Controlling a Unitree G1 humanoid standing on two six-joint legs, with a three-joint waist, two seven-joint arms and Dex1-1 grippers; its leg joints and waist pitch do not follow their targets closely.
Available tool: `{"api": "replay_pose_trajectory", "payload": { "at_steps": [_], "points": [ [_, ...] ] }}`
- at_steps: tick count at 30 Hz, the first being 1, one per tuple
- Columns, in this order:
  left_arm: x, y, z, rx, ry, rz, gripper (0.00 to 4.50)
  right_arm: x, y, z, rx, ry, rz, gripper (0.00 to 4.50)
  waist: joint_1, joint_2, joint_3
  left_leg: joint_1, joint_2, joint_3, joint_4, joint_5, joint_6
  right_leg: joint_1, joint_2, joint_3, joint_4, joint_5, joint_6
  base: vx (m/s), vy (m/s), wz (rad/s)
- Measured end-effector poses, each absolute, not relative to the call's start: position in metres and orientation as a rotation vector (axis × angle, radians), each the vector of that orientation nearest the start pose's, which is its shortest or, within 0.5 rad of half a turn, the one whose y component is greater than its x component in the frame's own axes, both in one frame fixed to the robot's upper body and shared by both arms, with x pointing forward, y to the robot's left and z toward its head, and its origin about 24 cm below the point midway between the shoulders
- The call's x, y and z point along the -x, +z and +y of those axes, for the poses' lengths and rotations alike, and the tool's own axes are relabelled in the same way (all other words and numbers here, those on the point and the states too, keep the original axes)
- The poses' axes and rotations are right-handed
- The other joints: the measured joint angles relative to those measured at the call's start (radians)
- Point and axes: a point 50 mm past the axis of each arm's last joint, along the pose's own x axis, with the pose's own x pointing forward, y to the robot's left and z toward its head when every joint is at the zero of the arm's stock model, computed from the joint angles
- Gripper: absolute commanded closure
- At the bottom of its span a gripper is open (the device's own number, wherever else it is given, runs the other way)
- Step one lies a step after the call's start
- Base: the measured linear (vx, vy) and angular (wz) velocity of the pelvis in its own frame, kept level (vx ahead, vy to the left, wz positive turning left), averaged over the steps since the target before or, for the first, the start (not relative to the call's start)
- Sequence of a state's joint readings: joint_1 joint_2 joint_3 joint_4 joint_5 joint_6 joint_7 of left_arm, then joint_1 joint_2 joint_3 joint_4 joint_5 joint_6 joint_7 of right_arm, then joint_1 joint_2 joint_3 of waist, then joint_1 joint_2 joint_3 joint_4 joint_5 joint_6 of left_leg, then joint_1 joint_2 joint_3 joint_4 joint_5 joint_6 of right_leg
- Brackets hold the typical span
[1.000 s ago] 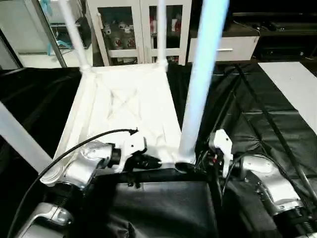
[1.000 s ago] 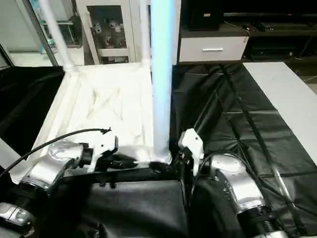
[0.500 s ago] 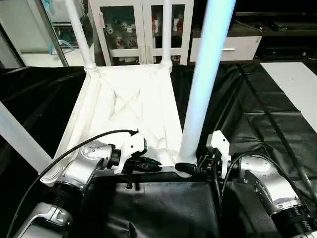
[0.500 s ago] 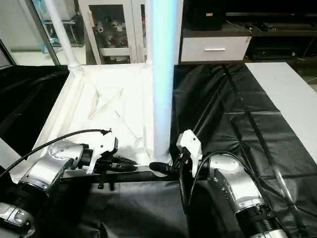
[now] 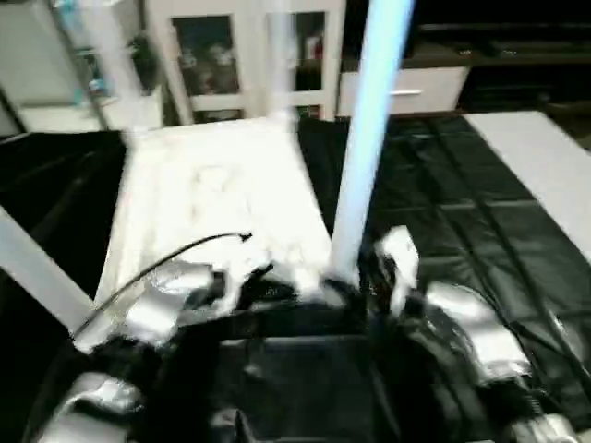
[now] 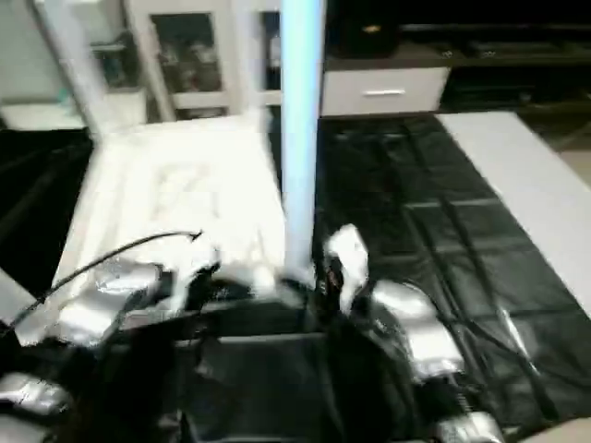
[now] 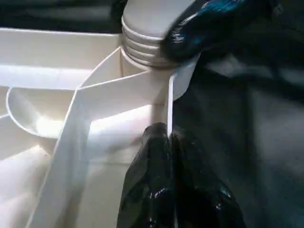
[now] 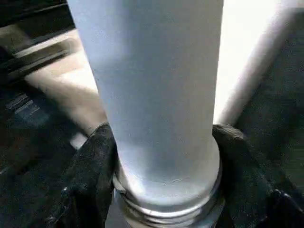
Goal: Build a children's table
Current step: Rotate leg to tighten
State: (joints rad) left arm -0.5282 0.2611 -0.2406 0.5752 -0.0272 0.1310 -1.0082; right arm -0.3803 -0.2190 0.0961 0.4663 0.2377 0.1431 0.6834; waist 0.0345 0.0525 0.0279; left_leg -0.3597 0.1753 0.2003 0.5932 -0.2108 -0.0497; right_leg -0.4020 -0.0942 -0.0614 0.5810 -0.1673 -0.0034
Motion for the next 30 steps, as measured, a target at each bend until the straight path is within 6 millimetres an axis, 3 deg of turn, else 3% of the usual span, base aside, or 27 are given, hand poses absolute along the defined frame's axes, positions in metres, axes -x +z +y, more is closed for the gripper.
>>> {"api": "replay_pose_trajectory", "payload": {
  "at_steps": [4, 8, 12, 21, 24, 30],
  "points": [
    [-0.324, 0.034, 0.090, -0.185, -1.033, 0.386, 4.50, -0.321, 0.028, -0.127, -0.104, 0.541, 0.257, 1.85, -0.001, 0.004, -0.001, 0.004, -0.001, 0.000, -0.001, 0.000, 0.000, 0.004, 0.000, 0.000, 0.000, -0.003, 0.005, 0.000, 0.000, 0.00],
    [-0.335, 0.034, 0.054, -0.137, -0.870, 0.369, 4.50, -0.340, 0.030, -0.121, -0.094, 0.265, 0.252, 1.85, 0.000, 0.007, -0.002, 0.003, -0.002, 0.000, -0.001, 0.000, 0.000, 0.004, -0.001, 0.001, -0.002, -0.002, 0.004, 0.000, 0.000, 0.00],
    [-0.337, 0.035, 0.039, -0.171, -0.822, 0.337, 4.50, -0.347, 0.032, -0.119, -0.069, 0.173, 0.238, 1.86, 0.006, 0.009, -0.003, 0.001, -0.002, -0.001, -0.001, 0.000, 0.000, 0.004, -0.001, 0.000, -0.003, -0.001, 0.002, 0.000, 0.000, 0.00],
    [-0.335, 0.035, 0.046, -0.217, -0.872, 0.322, 4.50, -0.343, 0.030, -0.122, -0.077, 0.235, 0.204, 1.86, 0.006, 0.009, -0.003, 0.001, -0.001, -0.001, -0.003, 0.000, 0.000, 0.003, 0.000, -0.001, -0.003, -0.002, 0.003, 0.000, 0.000, 0.00],
    [-0.332, 0.033, 0.056, -0.225, -0.925, 0.336, 4.50, -0.336, 0.029, -0.128, -0.069, 0.319, 0.188, 1.13, 0.006, 0.008, -0.003, 0.001, 0.000, -0.002, -0.004, 0.000, 0.000, 0.003, 0.000, -0.002, -0.003, -0.003, 0.006, 0.000, 0.000, 0.00],
    [-0.324, 0.038, 0.091, -0.262, -1.063, 0.395, 4.50, -0.308, 0.036, -0.152, -0.013, 0.647, 0.181, 0.63, -0.002, 0.006, -0.001, 0.001, 0.002, -0.002, -0.005, 0.000, 0.000, 0.002, 0.002, -0.003, -0.003, -0.004, 0.006, 0.000, 0.000, 0.00]
  ]
}}
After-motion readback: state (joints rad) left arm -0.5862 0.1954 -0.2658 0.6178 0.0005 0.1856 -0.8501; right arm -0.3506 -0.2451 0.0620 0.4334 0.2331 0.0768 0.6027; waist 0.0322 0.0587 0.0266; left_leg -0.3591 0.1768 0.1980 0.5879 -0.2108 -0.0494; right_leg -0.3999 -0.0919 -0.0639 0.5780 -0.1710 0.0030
